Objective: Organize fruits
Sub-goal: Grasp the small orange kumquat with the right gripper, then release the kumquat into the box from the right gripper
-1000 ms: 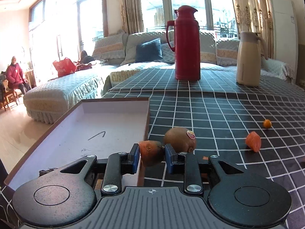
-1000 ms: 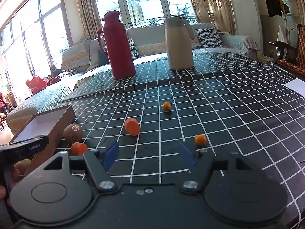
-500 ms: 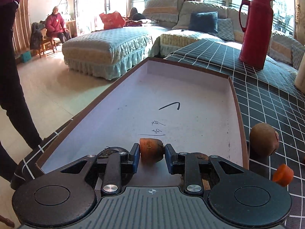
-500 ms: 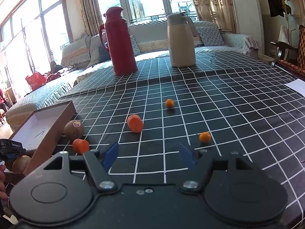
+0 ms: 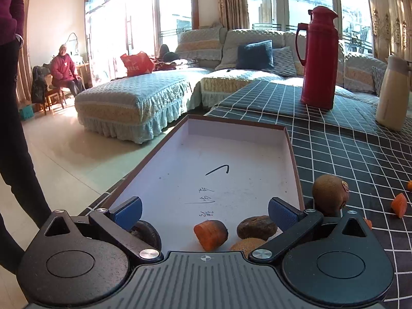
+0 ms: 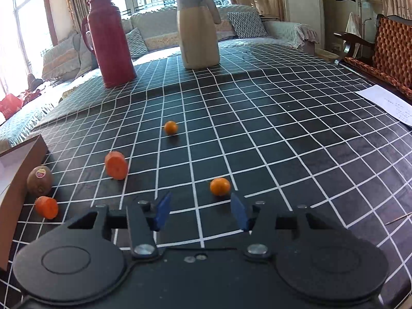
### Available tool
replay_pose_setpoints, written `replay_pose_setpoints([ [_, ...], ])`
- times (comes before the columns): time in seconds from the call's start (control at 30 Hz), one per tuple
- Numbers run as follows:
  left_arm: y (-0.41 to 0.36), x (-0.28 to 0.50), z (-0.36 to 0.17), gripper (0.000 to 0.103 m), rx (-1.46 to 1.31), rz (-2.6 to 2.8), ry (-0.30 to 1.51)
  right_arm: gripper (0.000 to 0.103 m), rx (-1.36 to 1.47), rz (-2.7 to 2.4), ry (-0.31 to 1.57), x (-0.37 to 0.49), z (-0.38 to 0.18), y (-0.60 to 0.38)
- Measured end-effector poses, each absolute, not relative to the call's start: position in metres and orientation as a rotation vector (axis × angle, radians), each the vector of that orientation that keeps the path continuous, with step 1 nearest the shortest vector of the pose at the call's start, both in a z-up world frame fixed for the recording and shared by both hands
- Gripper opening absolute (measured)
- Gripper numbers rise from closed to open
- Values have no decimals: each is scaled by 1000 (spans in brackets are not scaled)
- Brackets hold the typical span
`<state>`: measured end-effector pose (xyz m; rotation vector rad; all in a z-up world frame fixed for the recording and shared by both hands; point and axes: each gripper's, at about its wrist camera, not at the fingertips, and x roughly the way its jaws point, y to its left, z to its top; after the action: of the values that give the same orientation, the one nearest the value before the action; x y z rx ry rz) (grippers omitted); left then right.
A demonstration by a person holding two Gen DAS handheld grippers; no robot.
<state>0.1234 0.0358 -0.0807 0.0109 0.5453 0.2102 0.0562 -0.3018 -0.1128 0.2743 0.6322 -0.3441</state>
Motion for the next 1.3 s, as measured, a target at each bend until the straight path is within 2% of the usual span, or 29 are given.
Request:
replay_pose_setpoints([
  [0.07, 35, 114, -78, 103, 34, 199, 522, 36, 264, -352, 642, 65, -115, -307],
  [0.13, 32, 106, -76, 103, 64, 193, 500, 29, 267, -357, 654, 73, -118, -311],
  [0.23, 27, 103, -75, 103, 94, 186, 481, 31, 279, -363, 690, 85, -124, -318],
  [0.33, 26, 105, -76, 103, 108, 175, 490, 27, 284, -362, 714, 92, -129, -322],
  [0.5, 29, 108, -77, 103, 82, 180, 510, 26, 254, -357, 719, 98, -132, -321],
  [0.83, 33, 106, -78, 103, 63, 215, 495, 24, 256, -286, 647, 85, -118, -308],
  [1.03, 52, 100, -71, 103, 48, 307, 447, 24, 258, -41, 562, 78, -85, -242],
  [1.3, 105, 97, -77, 103, -28, 438, 467, 25, 220, 330, 582, 92, -70, -119],
])
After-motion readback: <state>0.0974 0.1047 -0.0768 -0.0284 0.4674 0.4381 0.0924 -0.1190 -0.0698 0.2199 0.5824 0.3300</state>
